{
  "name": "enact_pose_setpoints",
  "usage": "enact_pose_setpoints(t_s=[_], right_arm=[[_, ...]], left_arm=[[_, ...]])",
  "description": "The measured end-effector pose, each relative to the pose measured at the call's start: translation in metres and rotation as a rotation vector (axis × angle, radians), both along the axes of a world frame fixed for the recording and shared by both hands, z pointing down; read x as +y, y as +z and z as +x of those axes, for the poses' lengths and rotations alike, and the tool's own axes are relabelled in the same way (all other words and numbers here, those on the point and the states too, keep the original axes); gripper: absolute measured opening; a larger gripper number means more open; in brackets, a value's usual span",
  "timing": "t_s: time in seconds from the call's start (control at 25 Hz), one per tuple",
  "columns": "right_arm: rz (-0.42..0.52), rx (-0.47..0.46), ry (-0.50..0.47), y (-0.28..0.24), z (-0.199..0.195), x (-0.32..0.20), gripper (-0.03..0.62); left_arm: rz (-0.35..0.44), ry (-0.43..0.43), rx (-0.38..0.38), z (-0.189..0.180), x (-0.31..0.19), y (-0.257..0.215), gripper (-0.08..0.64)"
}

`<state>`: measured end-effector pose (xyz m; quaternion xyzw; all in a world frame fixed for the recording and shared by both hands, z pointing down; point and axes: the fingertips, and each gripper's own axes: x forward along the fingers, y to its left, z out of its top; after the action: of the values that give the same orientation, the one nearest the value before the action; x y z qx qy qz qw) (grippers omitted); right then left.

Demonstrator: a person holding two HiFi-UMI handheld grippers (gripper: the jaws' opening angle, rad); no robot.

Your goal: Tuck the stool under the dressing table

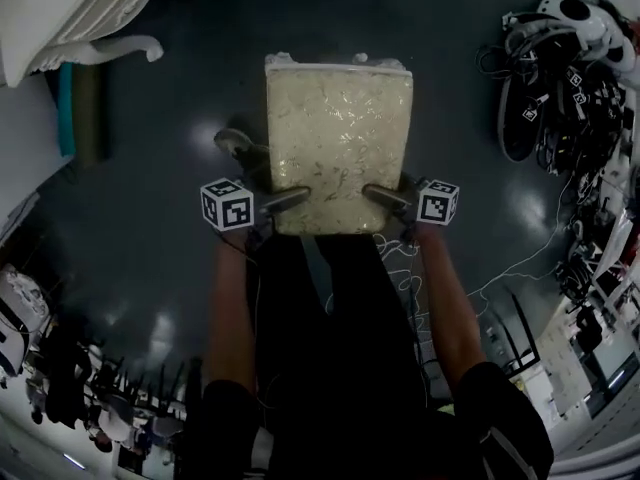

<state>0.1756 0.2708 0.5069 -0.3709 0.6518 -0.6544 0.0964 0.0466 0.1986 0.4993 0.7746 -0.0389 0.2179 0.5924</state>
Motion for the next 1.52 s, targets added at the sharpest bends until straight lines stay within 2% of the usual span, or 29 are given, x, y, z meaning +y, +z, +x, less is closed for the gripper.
enact_pose_setpoints(t_s=[0.16,0.44,0.64,0.8,1.0,1.24,1.4,1.52], right_arm=[[-0.001,-0.004,-0.096,-0.019,-0.039,-0.027,0.549],[0.033,-0.005,-0.242,-0.027,-0.121,-0.095,0.549],[0.029,0.008,-0.298,-0.029,-0.169,-0.131,0.55],[0.007,0.012,-0.325,-0.02,-0.206,-0.179,0.551],[0.001,0.02,-0.331,-0.014,-0.218,-0.208,0.55],[0.008,0.019,-0.375,0.012,-0.231,-0.256,0.549],[-0.013,0.003,-0.389,0.032,-0.224,-0.276,0.549],[-0.005,-0.007,-0.395,0.053,-0.22,-0.305,0.549]], left_arm=[[-0.01,-0.111,-0.002,-0.047,-0.011,-0.018,0.529],[0.021,-0.278,-0.001,-0.138,-0.058,-0.03,0.528],[0.013,-0.333,0.011,-0.188,-0.087,-0.03,0.528],[-0.009,-0.372,0.023,-0.223,-0.129,-0.016,0.528],[-0.016,-0.376,0.03,-0.238,-0.157,-0.009,0.528],[-0.011,-0.434,0.03,-0.251,-0.198,0.016,0.528],[-0.028,-0.466,0.015,-0.246,-0.216,0.034,0.529],[-0.011,-0.515,0.013,-0.244,-0.245,0.049,0.528]])
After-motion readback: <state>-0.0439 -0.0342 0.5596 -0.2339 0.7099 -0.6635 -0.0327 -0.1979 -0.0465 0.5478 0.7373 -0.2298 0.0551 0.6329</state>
